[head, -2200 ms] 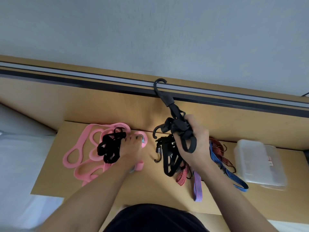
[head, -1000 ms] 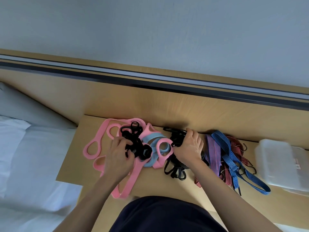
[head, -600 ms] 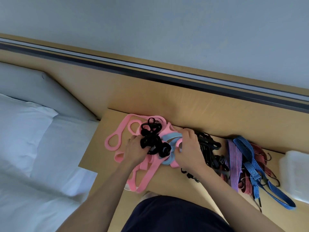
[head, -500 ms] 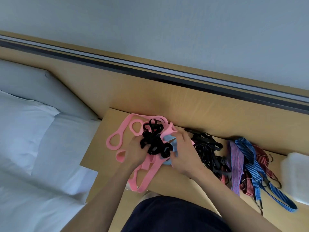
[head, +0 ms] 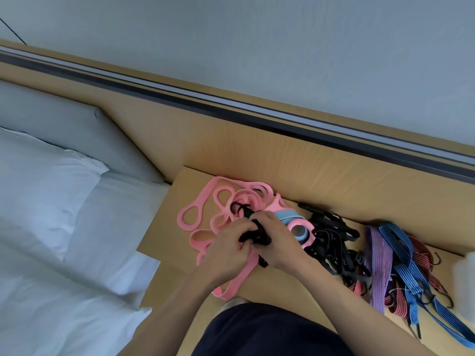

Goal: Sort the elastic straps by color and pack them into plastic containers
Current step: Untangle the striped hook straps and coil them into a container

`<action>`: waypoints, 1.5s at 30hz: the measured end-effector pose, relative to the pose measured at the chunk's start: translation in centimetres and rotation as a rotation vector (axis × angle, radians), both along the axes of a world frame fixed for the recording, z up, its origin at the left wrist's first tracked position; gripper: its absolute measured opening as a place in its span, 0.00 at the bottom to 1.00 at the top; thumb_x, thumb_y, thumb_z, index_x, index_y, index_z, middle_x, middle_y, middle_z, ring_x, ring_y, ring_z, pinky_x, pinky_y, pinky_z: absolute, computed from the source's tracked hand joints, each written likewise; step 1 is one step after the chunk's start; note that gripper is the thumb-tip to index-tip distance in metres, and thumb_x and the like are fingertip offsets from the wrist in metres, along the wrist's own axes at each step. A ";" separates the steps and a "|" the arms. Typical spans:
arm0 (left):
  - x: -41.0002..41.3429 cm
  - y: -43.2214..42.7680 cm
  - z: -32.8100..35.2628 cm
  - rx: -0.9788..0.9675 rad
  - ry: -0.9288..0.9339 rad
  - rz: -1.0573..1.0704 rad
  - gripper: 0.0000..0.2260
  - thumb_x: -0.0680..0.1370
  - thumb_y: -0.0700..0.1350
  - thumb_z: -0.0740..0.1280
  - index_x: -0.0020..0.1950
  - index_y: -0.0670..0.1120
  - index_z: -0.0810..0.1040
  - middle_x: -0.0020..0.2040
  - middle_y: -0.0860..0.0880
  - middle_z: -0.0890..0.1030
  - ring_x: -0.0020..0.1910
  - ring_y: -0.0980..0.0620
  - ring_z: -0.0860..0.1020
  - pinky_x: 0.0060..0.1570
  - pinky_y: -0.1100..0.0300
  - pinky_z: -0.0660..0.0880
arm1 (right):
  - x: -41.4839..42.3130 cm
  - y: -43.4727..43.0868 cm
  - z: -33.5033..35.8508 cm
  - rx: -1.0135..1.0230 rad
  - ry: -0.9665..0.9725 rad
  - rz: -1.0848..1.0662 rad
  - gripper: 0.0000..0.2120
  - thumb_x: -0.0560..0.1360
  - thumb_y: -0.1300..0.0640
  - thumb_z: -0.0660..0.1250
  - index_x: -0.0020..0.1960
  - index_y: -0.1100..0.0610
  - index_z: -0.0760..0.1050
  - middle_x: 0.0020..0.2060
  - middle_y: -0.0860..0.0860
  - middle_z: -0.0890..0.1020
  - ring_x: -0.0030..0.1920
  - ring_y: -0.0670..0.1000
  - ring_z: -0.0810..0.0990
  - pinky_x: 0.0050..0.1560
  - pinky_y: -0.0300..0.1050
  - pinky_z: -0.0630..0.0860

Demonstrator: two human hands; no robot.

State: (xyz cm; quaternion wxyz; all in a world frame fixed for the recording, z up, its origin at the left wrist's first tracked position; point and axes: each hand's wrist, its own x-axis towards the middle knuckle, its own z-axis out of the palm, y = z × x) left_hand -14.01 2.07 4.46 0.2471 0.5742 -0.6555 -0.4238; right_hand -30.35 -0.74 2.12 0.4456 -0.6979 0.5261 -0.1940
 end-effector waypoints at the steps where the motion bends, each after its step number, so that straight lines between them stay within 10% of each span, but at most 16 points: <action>1: 0.0 0.1 0.0 0.026 0.043 0.038 0.17 0.75 0.35 0.64 0.58 0.54 0.80 0.55 0.60 0.80 0.57 0.63 0.76 0.55 0.70 0.74 | 0.0 0.0 -0.1 0.017 -0.006 -0.022 0.11 0.72 0.60 0.70 0.53 0.53 0.74 0.51 0.49 0.78 0.48 0.51 0.78 0.47 0.51 0.76; 5: 0.2 -0.1 -0.6 0.174 0.193 0.210 0.24 0.69 0.40 0.63 0.63 0.57 0.74 0.61 0.59 0.76 0.60 0.66 0.75 0.53 0.71 0.75 | -0.2 -0.1 0.0 0.141 -0.068 -0.190 0.12 0.69 0.57 0.72 0.45 0.44 0.71 0.39 0.42 0.81 0.39 0.44 0.79 0.35 0.38 0.74; 12: 1.5 -0.5 -3.8 0.252 0.000 0.246 0.19 0.75 0.38 0.63 0.62 0.55 0.70 0.62 0.56 0.74 0.57 0.66 0.75 0.49 0.68 0.74 | -1.9 -0.9 1.7 0.095 -0.186 -0.364 0.13 0.71 0.62 0.74 0.44 0.46 0.74 0.40 0.36 0.80 0.42 0.37 0.78 0.41 0.27 0.72; 21: -1.4 -1.5 -6.0 0.222 -0.161 0.185 0.15 0.77 0.44 0.67 0.64 0.49 0.72 0.59 0.52 0.74 0.57 0.53 0.74 0.48 0.58 0.73 | -7.0 -0.8 5.7 0.071 -0.288 -0.686 0.12 0.71 0.37 0.71 0.42 0.45 0.78 0.29 0.39 0.78 0.31 0.40 0.76 0.33 0.34 0.73; 29: -4.1 -3.0 -6.9 0.150 -0.337 0.066 0.21 0.72 0.38 0.68 0.66 0.45 0.74 0.64 0.44 0.72 0.64 0.44 0.69 0.63 0.52 0.67 | -11.0 -0.2 9.4 -0.061 -0.297 -0.800 0.14 0.80 0.45 0.67 0.39 0.50 0.75 0.28 0.38 0.75 0.31 0.38 0.74 0.32 0.28 0.70; 35: -6.0 -3.6 -7.4 0.212 -0.427 0.001 0.25 0.75 0.55 0.67 0.70 0.49 0.71 0.70 0.48 0.70 0.71 0.44 0.65 0.68 0.48 0.66 | -12.3 0.0 10.6 -0.123 -0.363 -0.882 0.15 0.82 0.45 0.63 0.46 0.56 0.78 0.38 0.44 0.82 0.41 0.44 0.81 0.44 0.40 0.78; 38: -6.8 -4.0 -7.7 0.185 -0.446 -0.041 0.22 0.74 0.54 0.69 0.67 0.51 0.74 0.66 0.49 0.72 0.69 0.45 0.66 0.66 0.50 0.67 | -13.0 -0.1 11.7 -0.162 -0.469 -0.898 0.10 0.79 0.44 0.65 0.46 0.49 0.80 0.42 0.47 0.84 0.48 0.52 0.84 0.48 0.52 0.81; 45: -9.1 -3.9 -6.9 0.264 -0.188 -0.043 0.06 0.77 0.45 0.66 0.53 0.51 0.76 0.46 0.55 0.78 0.48 0.51 0.79 0.43 0.59 0.72 | -13.6 -0.3 13.3 -0.276 -0.551 -0.849 0.17 0.75 0.37 0.66 0.48 0.50 0.79 0.38 0.43 0.81 0.37 0.45 0.75 0.33 0.36 0.73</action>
